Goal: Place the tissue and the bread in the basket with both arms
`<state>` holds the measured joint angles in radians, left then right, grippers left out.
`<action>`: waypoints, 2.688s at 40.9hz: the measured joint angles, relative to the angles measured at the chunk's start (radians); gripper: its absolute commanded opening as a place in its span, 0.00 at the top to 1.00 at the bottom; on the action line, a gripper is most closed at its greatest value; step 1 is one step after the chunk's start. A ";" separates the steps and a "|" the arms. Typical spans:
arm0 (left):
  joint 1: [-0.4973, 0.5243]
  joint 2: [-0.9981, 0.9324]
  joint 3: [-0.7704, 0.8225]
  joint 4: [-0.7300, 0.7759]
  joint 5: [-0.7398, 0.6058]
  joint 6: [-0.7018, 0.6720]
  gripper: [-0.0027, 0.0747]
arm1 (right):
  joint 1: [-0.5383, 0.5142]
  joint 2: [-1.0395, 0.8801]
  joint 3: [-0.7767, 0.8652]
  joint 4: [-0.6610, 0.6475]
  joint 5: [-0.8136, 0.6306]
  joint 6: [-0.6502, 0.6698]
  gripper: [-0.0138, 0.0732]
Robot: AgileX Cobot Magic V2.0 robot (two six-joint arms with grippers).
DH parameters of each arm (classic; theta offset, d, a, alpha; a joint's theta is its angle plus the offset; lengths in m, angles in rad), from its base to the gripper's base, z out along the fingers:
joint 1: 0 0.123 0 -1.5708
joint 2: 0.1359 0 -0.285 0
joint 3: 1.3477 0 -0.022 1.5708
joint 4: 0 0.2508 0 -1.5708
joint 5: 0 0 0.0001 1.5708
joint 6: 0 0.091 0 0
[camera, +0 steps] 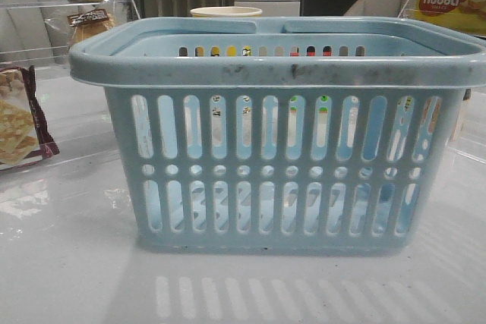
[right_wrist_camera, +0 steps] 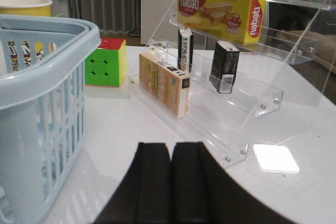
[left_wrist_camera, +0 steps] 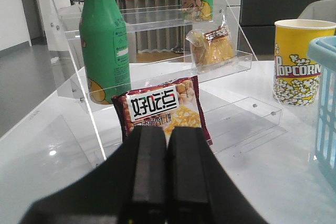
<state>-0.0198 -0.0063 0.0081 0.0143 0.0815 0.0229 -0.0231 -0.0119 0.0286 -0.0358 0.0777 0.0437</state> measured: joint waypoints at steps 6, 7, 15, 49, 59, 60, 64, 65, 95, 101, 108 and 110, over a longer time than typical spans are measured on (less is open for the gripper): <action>0.000 0.000 0.000 0.000 0.000 0.000 0.85 | 0.000 0.000 0.000 0.000 0.000 0.000 0.78; 0.000 0.000 0.000 0.000 0.000 0.000 0.85 | 0.000 0.000 0.000 0.000 0.000 0.000 0.78; 0.000 0.000 0.000 0.000 0.000 0.000 0.85 | 0.000 0.000 0.000 0.000 0.000 0.000 0.78; 0.000 0.000 -0.072 0.000 -0.124 0.000 0.85 | 0.000 0.000 -0.094 0.000 -0.004 0.000 0.78; 0.000 0.035 -0.323 -0.002 -0.074 0.000 0.85 | 0.000 0.043 -0.363 0.000 0.099 0.000 0.78; 0.000 0.051 -0.345 -0.003 -0.059 0.000 0.85 | 0.000 0.062 -0.390 0.000 0.110 0.000 0.78; 0.000 0.125 -0.449 -0.004 0.018 0.000 0.85 | 0.000 0.142 -0.474 0.000 0.175 0.000 0.78; 0.000 0.149 -0.469 -0.006 0.044 0.000 0.85 | 0.000 0.167 -0.496 0.000 0.195 0.000 0.78; 0.000 0.593 -0.605 -0.014 0.491 0.000 0.79 | 0.000 0.674 -0.580 0.000 0.533 0.000 0.72; 0.000 0.619 -0.605 -0.014 0.491 0.000 0.43 | 0.000 0.718 -0.580 0.000 0.538 0.000 0.36; -0.003 0.621 -0.605 -0.014 0.491 0.006 0.27 | 0.000 0.754 -0.580 0.000 0.540 0.000 0.15; -0.020 0.621 -0.605 -0.014 0.490 0.006 0.28 | 0.000 0.767 -0.580 0.000 0.540 0.000 0.15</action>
<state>-0.0393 0.6148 -0.5967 0.0000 0.5711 0.0290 -0.0231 0.7549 -0.5513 -0.0358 0.6174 0.0437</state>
